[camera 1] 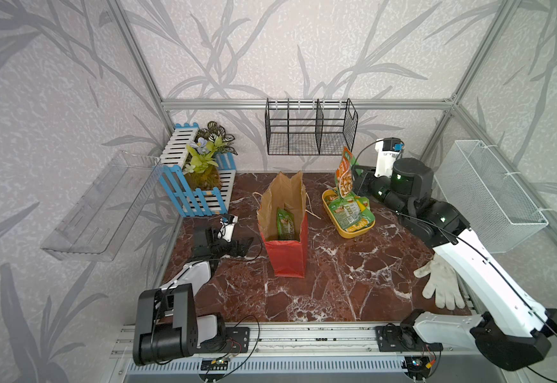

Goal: Place the condiment packets inside the bag
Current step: Pick up the condiment packet from the storage box, then place the condiment packet in the paper bag.

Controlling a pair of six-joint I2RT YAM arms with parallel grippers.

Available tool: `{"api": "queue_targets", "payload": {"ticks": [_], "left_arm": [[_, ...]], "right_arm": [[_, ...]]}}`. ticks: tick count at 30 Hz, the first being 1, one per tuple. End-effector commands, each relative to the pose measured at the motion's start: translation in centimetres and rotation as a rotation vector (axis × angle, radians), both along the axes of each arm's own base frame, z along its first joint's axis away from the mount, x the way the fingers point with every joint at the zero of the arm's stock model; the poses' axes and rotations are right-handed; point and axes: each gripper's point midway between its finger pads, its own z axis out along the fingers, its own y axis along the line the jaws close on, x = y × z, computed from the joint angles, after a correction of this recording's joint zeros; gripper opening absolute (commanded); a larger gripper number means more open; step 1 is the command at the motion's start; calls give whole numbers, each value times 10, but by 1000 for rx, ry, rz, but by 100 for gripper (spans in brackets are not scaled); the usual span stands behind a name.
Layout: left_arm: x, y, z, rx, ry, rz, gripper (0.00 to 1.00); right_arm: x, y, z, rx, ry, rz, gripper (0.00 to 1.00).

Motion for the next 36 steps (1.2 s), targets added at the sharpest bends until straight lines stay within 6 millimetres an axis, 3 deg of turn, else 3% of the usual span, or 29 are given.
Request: {"api": "queue_targets", "payload": {"ticks": [1, 5, 9, 14, 20, 22, 25, 27, 33, 36], "left_arm": [[2, 1, 8, 5, -29, -7, 99], [3, 1, 8, 6, -28, -6, 99], [2, 0, 9, 2, -28, -11, 99], [1, 0, 9, 2, -31, -15, 99], [1, -1, 8, 4, -29, -17, 99], [2, -1, 9, 4, -33, -16, 99], [2, -1, 9, 4, -33, -18, 99], [2, 0, 9, 5, -33, -16, 99], [1, -1, 9, 5, -33, -18, 99], [1, -1, 9, 5, -35, -20, 99]], "right_arm": [[-3, 25, 16, -18, -46, 40, 0], [-2, 63, 16, -51, -48, 107, 0], [5, 99, 2, -82, -19, 165, 0], [11, 124, -16, -118, 21, 206, 0], [15, 137, -32, -143, 52, 227, 0], [16, 139, -33, -147, 57, 234, 1], [15, 140, -30, -152, 61, 246, 28], [13, 138, -27, -154, 58, 245, 39], [5, 107, -11, -161, 13, 169, 44], [5, 80, -17, -172, 21, 107, 45]]}}
